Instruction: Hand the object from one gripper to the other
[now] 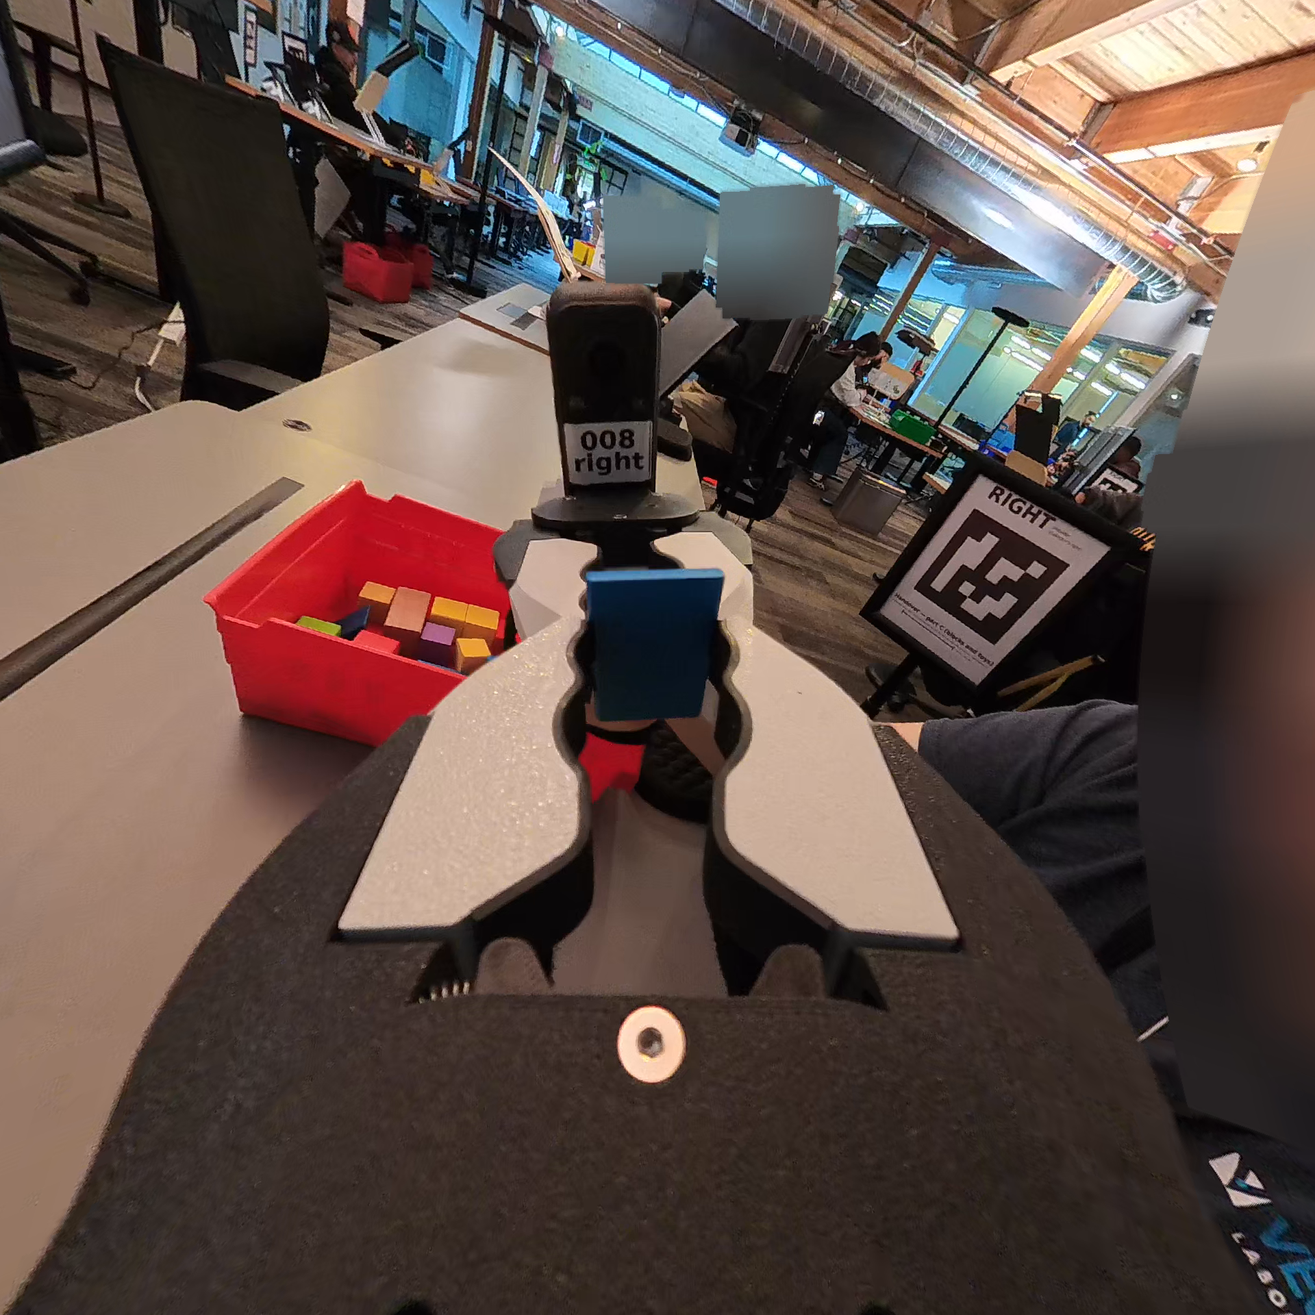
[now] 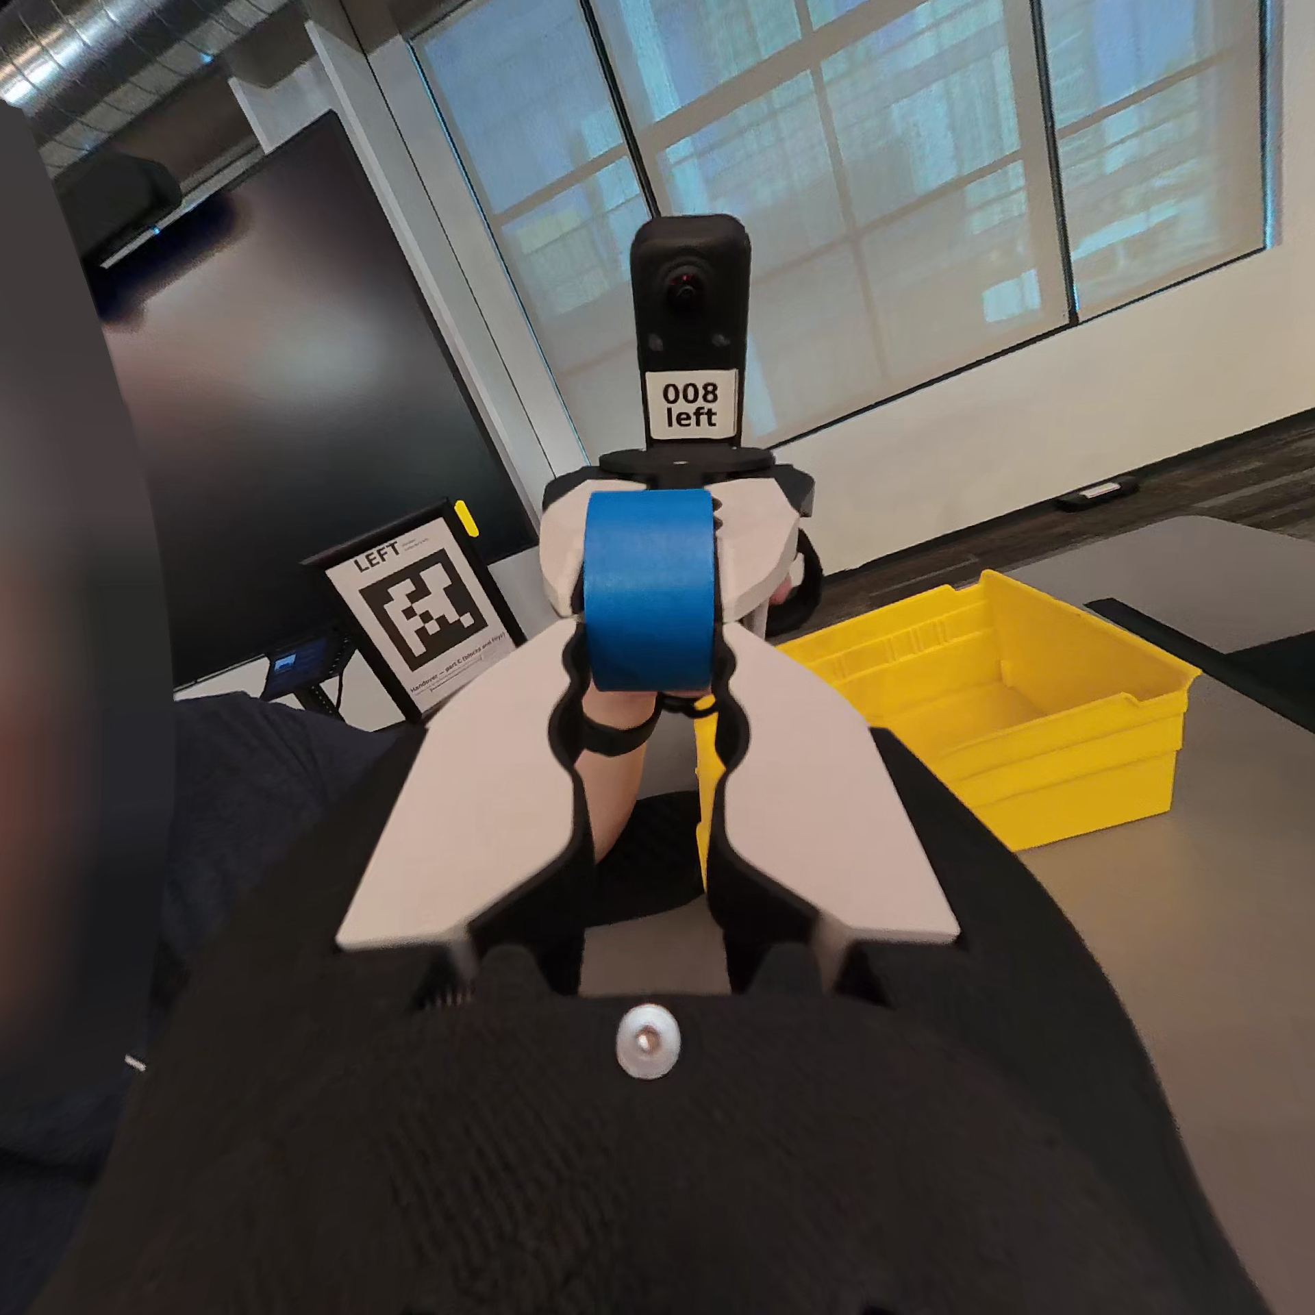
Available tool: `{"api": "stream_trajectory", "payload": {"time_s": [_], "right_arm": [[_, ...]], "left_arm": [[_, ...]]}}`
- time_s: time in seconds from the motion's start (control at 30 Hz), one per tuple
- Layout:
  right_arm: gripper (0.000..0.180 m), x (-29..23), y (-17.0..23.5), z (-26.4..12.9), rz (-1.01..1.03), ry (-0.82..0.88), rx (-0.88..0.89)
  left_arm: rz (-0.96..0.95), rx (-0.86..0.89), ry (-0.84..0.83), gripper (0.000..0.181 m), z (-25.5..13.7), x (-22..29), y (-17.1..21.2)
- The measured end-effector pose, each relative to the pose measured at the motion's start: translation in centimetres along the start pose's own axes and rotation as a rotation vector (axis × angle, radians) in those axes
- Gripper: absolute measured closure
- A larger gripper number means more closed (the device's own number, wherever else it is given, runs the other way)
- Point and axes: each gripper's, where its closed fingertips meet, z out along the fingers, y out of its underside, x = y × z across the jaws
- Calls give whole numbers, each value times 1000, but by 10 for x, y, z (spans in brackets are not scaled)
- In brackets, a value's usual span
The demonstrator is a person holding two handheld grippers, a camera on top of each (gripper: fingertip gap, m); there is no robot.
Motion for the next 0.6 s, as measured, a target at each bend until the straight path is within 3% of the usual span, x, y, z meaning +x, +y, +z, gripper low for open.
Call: {"api": "stream_trajectory", "payload": {"time_s": [0.1, 0.17, 0.27, 0.37, 0.47, 0.6], "right_arm": [[146, 0, -6, -16, -25, 58, -58], [146, 4, -14, -47, -65, 182, -138], [146, 29, 7, -132, -59, 525, -395], [146, 59, 52, -226, 126, 850, -615], [146, 74, 90, -264, 379, 928, -683], [146, 103, 128, -282, 417, 974, -873]], "left_arm": [[10, -13, 12, 138, -5, 6, -2], [43, -29, 1, 138, -12, 11, -3], [94, -60, -68, 138, -23, 12, -4], [103, -92, -69, 140, -26, 16, -1], [107, -114, -76, 142, -26, 18, 2], [112, -125, -78, 144, -24, 19, 4]]}}
